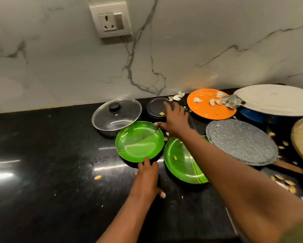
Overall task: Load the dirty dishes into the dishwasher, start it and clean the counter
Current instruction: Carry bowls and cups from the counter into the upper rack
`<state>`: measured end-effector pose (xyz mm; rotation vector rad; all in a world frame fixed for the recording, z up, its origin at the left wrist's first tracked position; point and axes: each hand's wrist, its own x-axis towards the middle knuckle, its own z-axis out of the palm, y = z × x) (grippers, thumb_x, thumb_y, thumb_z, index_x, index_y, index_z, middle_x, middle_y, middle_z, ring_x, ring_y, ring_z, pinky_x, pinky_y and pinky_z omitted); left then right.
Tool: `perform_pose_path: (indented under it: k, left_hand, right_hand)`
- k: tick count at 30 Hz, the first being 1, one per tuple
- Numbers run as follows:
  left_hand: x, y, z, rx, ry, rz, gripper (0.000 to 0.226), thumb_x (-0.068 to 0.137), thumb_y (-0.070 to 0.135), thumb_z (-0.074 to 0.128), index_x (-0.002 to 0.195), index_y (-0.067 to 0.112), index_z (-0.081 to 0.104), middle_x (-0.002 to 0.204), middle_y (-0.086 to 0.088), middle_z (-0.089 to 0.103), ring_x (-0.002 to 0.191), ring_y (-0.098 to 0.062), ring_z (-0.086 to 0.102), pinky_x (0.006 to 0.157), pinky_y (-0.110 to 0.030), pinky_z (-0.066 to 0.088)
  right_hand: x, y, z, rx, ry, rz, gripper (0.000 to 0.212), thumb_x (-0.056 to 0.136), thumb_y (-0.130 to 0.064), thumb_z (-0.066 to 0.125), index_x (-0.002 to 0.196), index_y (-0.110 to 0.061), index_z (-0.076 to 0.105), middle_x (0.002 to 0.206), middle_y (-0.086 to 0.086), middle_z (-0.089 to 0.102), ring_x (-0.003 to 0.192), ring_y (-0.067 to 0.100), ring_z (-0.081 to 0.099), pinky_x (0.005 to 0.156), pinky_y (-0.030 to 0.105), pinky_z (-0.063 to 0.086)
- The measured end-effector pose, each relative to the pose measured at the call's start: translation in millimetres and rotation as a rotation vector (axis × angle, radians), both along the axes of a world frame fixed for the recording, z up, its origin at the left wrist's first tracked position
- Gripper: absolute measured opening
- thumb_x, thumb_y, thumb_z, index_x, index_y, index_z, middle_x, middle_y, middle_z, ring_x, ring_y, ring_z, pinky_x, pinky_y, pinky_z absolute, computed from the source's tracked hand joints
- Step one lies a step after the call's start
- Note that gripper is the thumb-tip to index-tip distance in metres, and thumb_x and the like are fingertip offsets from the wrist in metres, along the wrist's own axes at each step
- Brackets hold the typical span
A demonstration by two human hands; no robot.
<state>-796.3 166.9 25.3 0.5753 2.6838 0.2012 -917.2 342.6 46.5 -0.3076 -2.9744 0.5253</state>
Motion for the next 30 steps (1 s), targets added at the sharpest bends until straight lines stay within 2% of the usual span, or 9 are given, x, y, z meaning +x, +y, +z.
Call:
perform_pose_path:
  k: [3, 6, 11, 14, 17, 23, 26, 30]
  left_hand:
    - [-1.8, 0.1, -0.8, 0.013, -0.024, 0.031, 0.087, 0.054, 0.037, 0.089, 0.124, 0.014, 0.043, 0.131, -0.005, 0.029, 0.12, -0.026, 0.033, 0.097, -0.048, 0.044]
    - [-5.5, 2.9, 0.9, 0.0, -0.031, 0.052, 0.087, 0.051, 0.036, 0.09, 0.122, 0.016, 0.043, 0.132, -0.003, 0.029, 0.119, -0.026, 0.033, 0.094, -0.048, 0.047]
    - [-12.0, 9.7, 1.9, -0.075, -0.058, 0.034, 0.091, 0.05, 0.031, 0.091, 0.124, 0.014, 0.041, 0.135, -0.006, 0.026, 0.12, -0.029, 0.03, 0.09, -0.053, 0.049]
    - [-12.0, 11.9, 3.3, -0.097, -0.073, 0.022, 0.093, 0.05, 0.029, 0.092, 0.126, 0.013, 0.041, 0.136, -0.008, 0.025, 0.12, -0.03, 0.03, 0.089, -0.054, 0.05]
    - [-11.6, 10.9, 5.1, -0.078, -0.075, 0.02, 0.092, 0.05, 0.029, 0.092, 0.126, 0.012, 0.041, 0.136, -0.009, 0.024, 0.12, -0.03, 0.029, 0.087, -0.054, 0.05]
    - [-8.8, 6.2, 7.1, -0.011, -0.084, 0.02, 0.087, 0.053, 0.029, 0.091, 0.124, 0.013, 0.043, 0.133, -0.007, 0.024, 0.121, -0.031, 0.029, 0.092, -0.059, 0.046]
    - [-8.2, 3.9, 6.2, 0.027, -0.09, 0.018, 0.085, 0.051, 0.028, 0.092, 0.12, 0.013, 0.044, 0.131, -0.007, 0.024, 0.122, -0.032, 0.028, 0.093, -0.06, 0.044]
    - [-5.0, 0.5, 3.6, 0.065, -0.035, -0.013, 0.084, 0.049, 0.028, 0.093, 0.116, 0.012, 0.046, 0.128, -0.007, 0.028, 0.12, -0.033, 0.03, 0.088, -0.058, 0.047]
  right_hand:
    - [-48.1, 5.7, 10.7, -0.056, -0.207, 0.031, 0.117, 0.073, -0.068, 0.068, 0.155, -0.027, -0.005, 0.158, 0.024, -0.012, 0.145, 0.045, -0.007, 0.11, 0.066, 0.01]
    - [-74.5, 10.8, 9.5, -0.081, -0.349, 0.049, 0.125, 0.068, -0.069, 0.071, 0.153, -0.03, -0.013, 0.155, 0.024, -0.024, 0.143, 0.046, -0.019, 0.111, 0.068, 0.009]
    - [-91.6, -1.9, -0.6, -0.106, -0.353, 0.034, 0.122, 0.068, -0.068, 0.073, 0.154, -0.022, 0.0, 0.155, 0.026, -0.02, 0.142, 0.048, -0.015, 0.114, 0.062, 0.013]
    - [-87.5, -4.8, -0.5, -0.144, -0.277, -0.052, 0.113, 0.072, -0.063, 0.073, 0.154, -0.027, 0.004, 0.153, 0.021, -0.032, 0.142, 0.049, -0.009, 0.108, 0.065, 0.021]
    - [-76.4, 3.9, 0.8, -0.163, -0.192, -0.077, 0.108, 0.073, -0.061, 0.071, 0.154, -0.03, 0.007, 0.15, 0.015, -0.04, 0.143, 0.049, -0.012, 0.108, 0.067, 0.02]
    - [-35.8, 28.0, 33.6, -0.232, 0.075, -0.109, 0.097, 0.072, -0.06, 0.07, 0.151, -0.035, 0.019, 0.159, 0.01, -0.019, 0.144, 0.045, -0.003, 0.109, 0.064, 0.018]
    - [-11.2, 35.2, 38.4, -0.54, 0.085, -0.17, 0.094, 0.068, -0.067, 0.07, 0.147, -0.036, 0.029, 0.158, 0.01, 0.003, 0.143, 0.041, 0.012, 0.115, 0.054, 0.022]
    - [35.0, 41.9, 18.2, -0.916, 0.156, -0.22, 0.086, 0.053, -0.079, 0.075, 0.128, -0.042, 0.052, 0.138, 0.003, 0.043, 0.128, 0.025, 0.045, 0.106, 0.047, 0.041]
